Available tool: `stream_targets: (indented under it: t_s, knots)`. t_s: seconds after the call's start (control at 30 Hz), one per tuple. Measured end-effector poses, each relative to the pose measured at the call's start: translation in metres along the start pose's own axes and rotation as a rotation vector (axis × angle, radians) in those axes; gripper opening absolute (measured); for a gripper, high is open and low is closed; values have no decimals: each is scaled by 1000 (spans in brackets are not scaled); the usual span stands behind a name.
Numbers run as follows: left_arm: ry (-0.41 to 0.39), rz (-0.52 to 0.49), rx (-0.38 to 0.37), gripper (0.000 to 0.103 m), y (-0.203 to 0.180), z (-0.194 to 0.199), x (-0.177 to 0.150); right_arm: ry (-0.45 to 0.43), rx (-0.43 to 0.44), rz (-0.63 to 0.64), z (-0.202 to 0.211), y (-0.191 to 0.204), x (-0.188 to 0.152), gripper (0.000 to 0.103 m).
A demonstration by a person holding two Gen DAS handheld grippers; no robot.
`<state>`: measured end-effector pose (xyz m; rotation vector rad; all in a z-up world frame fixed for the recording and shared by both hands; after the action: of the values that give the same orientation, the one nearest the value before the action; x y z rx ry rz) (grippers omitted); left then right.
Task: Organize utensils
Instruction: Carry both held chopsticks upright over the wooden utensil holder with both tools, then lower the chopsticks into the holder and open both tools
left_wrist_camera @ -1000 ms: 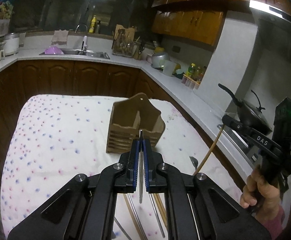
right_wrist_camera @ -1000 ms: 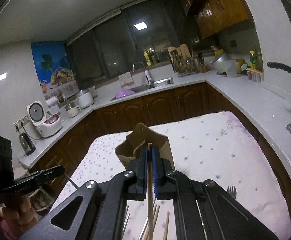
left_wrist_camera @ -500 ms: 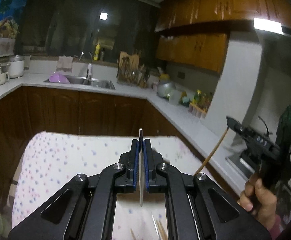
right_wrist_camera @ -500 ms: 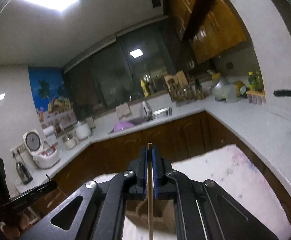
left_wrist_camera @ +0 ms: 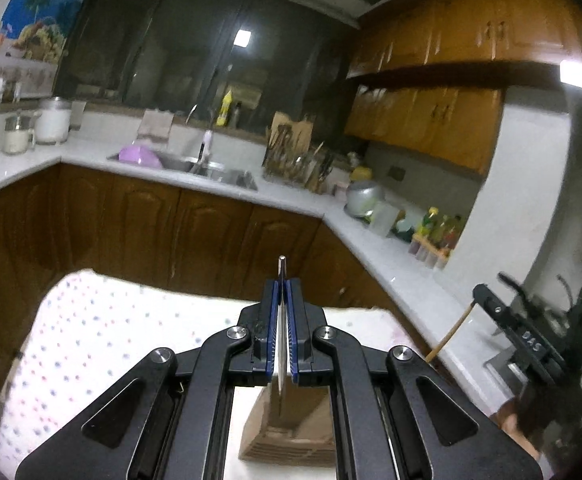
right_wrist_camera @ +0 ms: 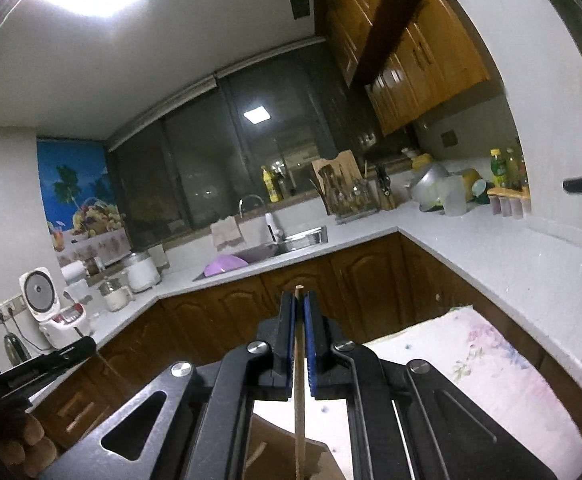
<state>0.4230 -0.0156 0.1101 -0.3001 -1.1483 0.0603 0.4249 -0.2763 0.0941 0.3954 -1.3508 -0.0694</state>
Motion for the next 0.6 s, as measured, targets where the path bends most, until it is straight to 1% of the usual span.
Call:
stream_targets:
  t_s: [0.07, 0.13, 0.27, 0.37, 0.43, 0.6]
  knots:
    - [42, 7, 18, 4, 4, -17, -16, 21, -5, -2, -9, -4, -14, 5]
    - [69, 27, 20, 4, 10, -29, -30, 32, -2, -15, -14, -9, -27, 5]
    - [105, 37, 24, 4, 12, -38, -48, 36, -10, -61, -14, -21, -43, 5]
    - [128, 31, 19, 5, 6, -42, -55, 56, -9, -90, -16, -27, -50, 5]
    - [125, 15, 38, 5, 5, -44, -59, 56, -11, -89, -15, -28, -50, 5]
    - [142, 21, 26, 6, 7, -43, -58, 84, -10, -84, -19, -29, -50, 5]
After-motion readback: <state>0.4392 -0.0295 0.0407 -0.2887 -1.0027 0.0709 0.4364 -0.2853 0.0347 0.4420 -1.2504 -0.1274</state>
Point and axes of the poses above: each gripper's, at about its wrist camera, not at the fingertips, and z roughly against the way its jaws point, y to its left, x to its top, the point moved 5 cm from there along -z, roughly the way its jaws point, and after that the axes turned 5 degrees about x, right-handed, at the moved point
